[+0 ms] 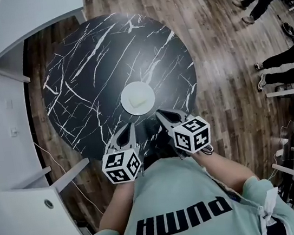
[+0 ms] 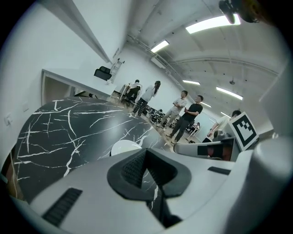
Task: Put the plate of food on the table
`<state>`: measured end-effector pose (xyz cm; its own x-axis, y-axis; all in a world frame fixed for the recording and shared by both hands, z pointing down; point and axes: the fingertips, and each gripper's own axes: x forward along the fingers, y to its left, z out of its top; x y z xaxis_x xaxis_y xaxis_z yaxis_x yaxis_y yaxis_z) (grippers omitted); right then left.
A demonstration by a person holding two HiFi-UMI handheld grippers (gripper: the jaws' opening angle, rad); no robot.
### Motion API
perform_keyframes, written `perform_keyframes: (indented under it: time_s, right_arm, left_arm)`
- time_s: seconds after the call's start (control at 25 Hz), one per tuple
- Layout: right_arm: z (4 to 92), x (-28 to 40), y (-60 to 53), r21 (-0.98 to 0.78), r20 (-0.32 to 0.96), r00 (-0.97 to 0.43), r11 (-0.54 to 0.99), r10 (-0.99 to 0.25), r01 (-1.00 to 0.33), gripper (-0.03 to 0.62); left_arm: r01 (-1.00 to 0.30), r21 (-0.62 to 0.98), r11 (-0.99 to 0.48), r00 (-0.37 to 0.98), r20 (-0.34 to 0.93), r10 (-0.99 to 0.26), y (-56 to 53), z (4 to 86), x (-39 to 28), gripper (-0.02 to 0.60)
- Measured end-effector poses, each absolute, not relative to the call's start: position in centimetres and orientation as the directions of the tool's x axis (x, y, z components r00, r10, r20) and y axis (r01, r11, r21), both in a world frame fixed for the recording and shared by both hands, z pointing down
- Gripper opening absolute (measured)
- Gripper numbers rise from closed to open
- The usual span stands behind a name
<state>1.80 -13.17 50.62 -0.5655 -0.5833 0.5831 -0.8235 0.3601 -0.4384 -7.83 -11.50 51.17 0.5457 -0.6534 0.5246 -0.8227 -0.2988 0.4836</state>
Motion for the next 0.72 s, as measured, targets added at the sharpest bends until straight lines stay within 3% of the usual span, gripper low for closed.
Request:
perform_keyframes:
  time_s: [0.72]
  right_arm:
    - [42.1,4.3,-4.6,-0.359,0.447,-0.585,0.463,-0.677,-0.810,0.009]
  left_arm:
    - [-0.833,0.409,-0.372,0.532,0.411,-0.740,-2.8,41.4,-5.0,0.008]
